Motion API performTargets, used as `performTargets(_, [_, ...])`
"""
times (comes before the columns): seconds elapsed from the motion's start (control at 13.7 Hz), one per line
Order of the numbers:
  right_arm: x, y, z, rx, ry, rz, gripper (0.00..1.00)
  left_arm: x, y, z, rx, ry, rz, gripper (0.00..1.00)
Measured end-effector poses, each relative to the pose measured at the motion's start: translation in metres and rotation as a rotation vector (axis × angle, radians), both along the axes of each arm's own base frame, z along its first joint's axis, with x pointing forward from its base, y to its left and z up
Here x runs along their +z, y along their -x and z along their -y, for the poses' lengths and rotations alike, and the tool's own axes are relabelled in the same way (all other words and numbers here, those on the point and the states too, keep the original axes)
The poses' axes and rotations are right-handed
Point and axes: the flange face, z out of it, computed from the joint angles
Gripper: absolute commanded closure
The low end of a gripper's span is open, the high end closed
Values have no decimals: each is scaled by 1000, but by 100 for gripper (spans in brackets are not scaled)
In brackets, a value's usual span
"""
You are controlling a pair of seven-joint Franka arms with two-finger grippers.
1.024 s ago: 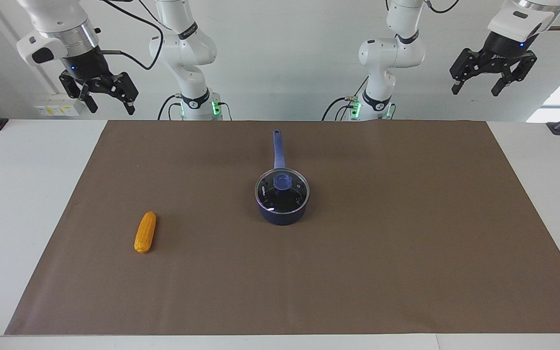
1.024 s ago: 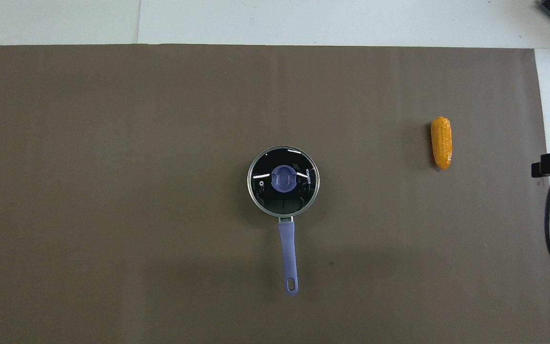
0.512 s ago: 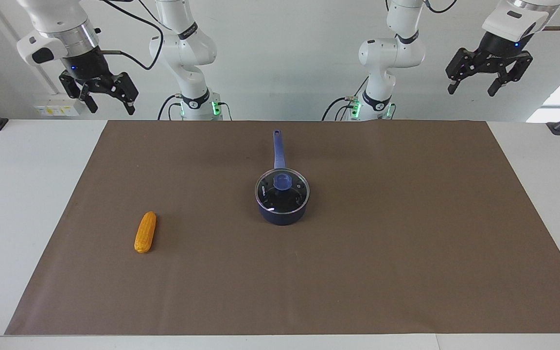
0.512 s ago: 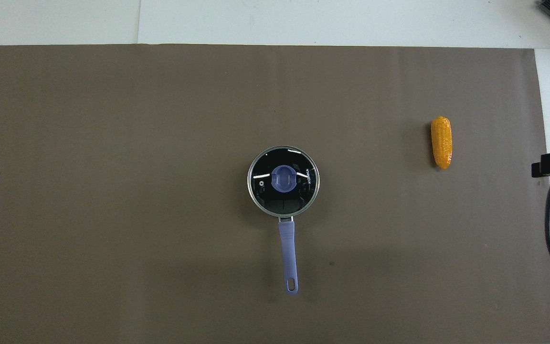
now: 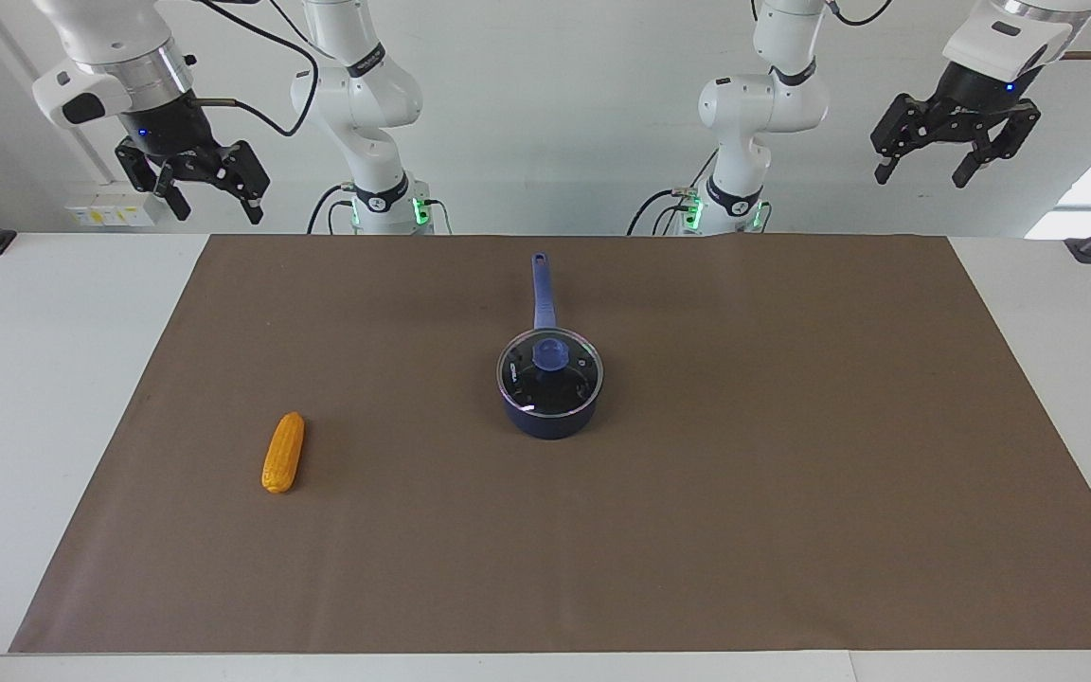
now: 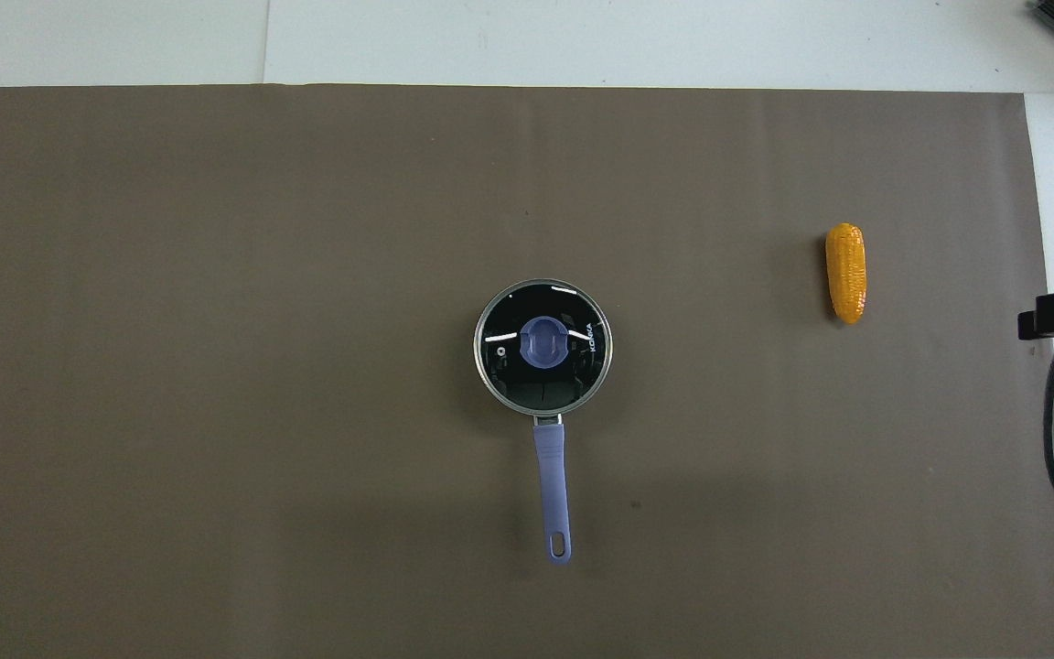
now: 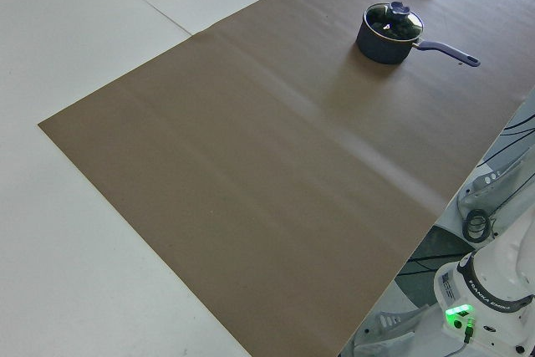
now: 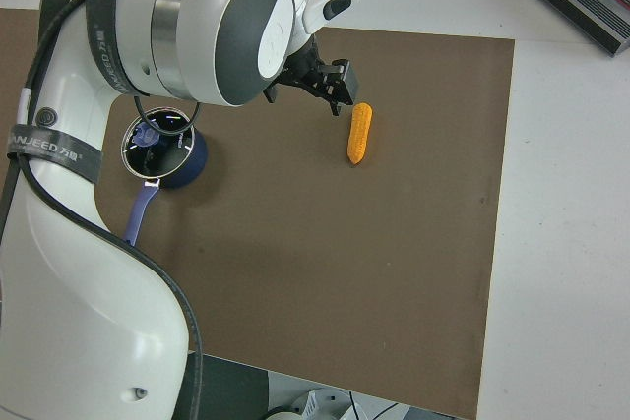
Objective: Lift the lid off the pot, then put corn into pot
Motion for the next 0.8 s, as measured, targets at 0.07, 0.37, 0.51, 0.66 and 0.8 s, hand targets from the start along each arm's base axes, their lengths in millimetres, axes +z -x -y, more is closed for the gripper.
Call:
performTargets(0.07, [0,0,0,0,0,0,0,0,0,0,1,0,0,0])
performTargets(0.37, [0,0,0,0,0,0,0,0,0,-1,2,0,0,0])
performTargets(0.51, [0,0,0,0,0,0,0,0,1,1,-3,0,1,0])
performTargets(0.66, [0,0,0,0,0,0,0,0,1,5,-9,0,0,0])
performTargets(0.8, [0,0,0,0,0,0,0,0,1,7,-14,0,1,0])
